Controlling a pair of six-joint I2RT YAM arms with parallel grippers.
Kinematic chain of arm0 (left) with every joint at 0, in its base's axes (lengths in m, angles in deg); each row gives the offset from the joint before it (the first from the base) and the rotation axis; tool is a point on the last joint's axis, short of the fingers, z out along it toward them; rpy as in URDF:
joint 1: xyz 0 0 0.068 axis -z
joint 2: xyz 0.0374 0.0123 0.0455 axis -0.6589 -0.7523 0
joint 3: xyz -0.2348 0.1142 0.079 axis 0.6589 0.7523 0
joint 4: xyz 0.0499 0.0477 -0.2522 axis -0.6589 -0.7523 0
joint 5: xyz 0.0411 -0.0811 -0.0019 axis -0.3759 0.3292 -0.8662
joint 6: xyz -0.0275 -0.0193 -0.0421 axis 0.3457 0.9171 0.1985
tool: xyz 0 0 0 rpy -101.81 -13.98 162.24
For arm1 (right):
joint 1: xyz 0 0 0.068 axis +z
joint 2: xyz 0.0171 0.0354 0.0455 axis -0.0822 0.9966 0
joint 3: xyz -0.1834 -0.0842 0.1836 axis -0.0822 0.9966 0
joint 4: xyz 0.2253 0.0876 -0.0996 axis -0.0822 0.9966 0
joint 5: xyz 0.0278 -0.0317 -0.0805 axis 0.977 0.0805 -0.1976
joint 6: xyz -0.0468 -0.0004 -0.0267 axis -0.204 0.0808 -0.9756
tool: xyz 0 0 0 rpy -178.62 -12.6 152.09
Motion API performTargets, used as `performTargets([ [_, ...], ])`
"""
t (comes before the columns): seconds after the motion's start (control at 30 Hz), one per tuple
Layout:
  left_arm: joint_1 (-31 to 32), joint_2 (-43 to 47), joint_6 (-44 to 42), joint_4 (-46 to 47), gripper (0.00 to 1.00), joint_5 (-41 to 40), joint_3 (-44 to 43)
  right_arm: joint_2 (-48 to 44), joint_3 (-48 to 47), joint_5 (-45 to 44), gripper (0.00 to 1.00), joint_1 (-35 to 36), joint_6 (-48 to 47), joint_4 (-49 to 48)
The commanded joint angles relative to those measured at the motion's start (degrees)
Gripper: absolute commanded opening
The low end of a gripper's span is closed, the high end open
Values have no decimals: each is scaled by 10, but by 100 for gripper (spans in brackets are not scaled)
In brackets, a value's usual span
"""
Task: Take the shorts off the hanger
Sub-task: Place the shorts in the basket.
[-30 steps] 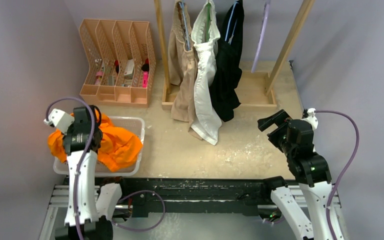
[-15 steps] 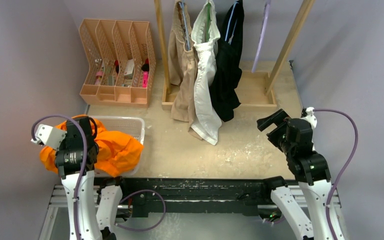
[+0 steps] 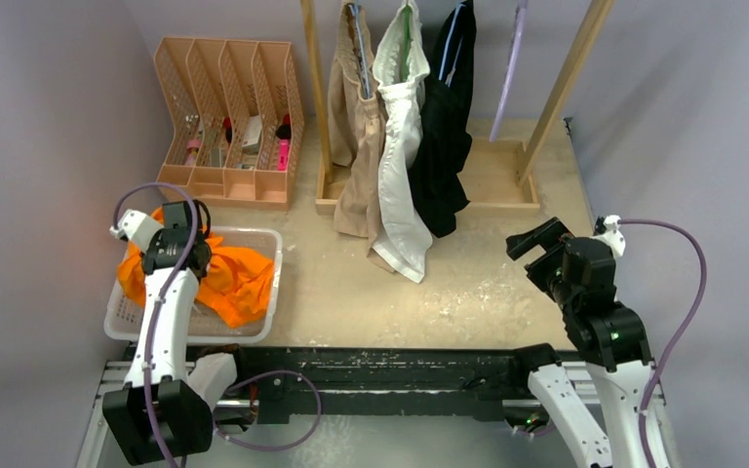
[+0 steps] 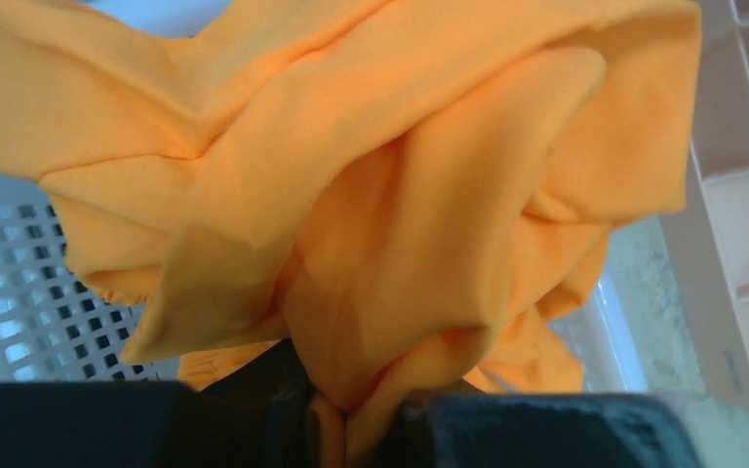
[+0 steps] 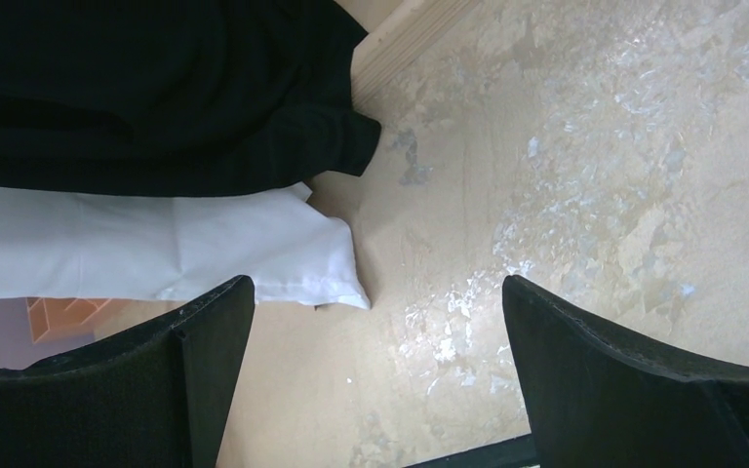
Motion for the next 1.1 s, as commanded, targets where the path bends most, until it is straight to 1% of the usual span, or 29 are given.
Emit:
performTargets([
  [0.0,0,-5,-85,127,28,86,8,-22,-46,-34,98,0,-6,11],
  [0.03,0,-7,-87,118,40,107,2,-25,-48,-37,98,0,-7,13],
  [0.07,0,-2,-89,114,46,123,1,-26,-48,-38,98,0,-7,15],
  [0.13,0,22,-85,101,57,127,2,-26,-48,-38,98,0,-6,14],
  [0.2,0,49,-81,82,64,128,-6,-22,-46,-34,98,0,-7,10],
  [0.3,0,74,-82,57,68,144,-28,-11,-43,-25,98,0,-6,5],
  [0.43,0,78,-108,26,68,176,-57,0,-35,-9,97,0,-6,-4],
  [0.5,0,77,-122,27,68,220,-61,2,-35,-4,97,0,-3,-8],
  [0.53,0,74,-126,32,68,247,-54,1,-19,-2,97,0,-2,-11],
  [0.57,1,70,-130,41,67,274,-40,1,-13,0,97,0,0,-15],
  [0.63,1,56,-139,65,57,333,-5,-2,-3,19,97,0,-4,-31],
  [0.67,1,45,-144,87,54,356,14,-2,0,43,97,0,-14,-46],
  [0.73,1,14,-145,113,43,398,41,1,5,67,97,0,-31,-68],
  [0.83,1,-30,-137,167,34,427,75,11,7,124,96,0,-61,-95],
  [0.9,1,-70,-129,190,20,440,87,21,5,148,96,0,-78,-107],
  [0.93,1,-96,-122,201,15,449,95,26,2,152,96,0,-80,-107],
  [1.07,1,-147,-70,302,10,488,141,46,-9,163,96,0,-82,-97],
])
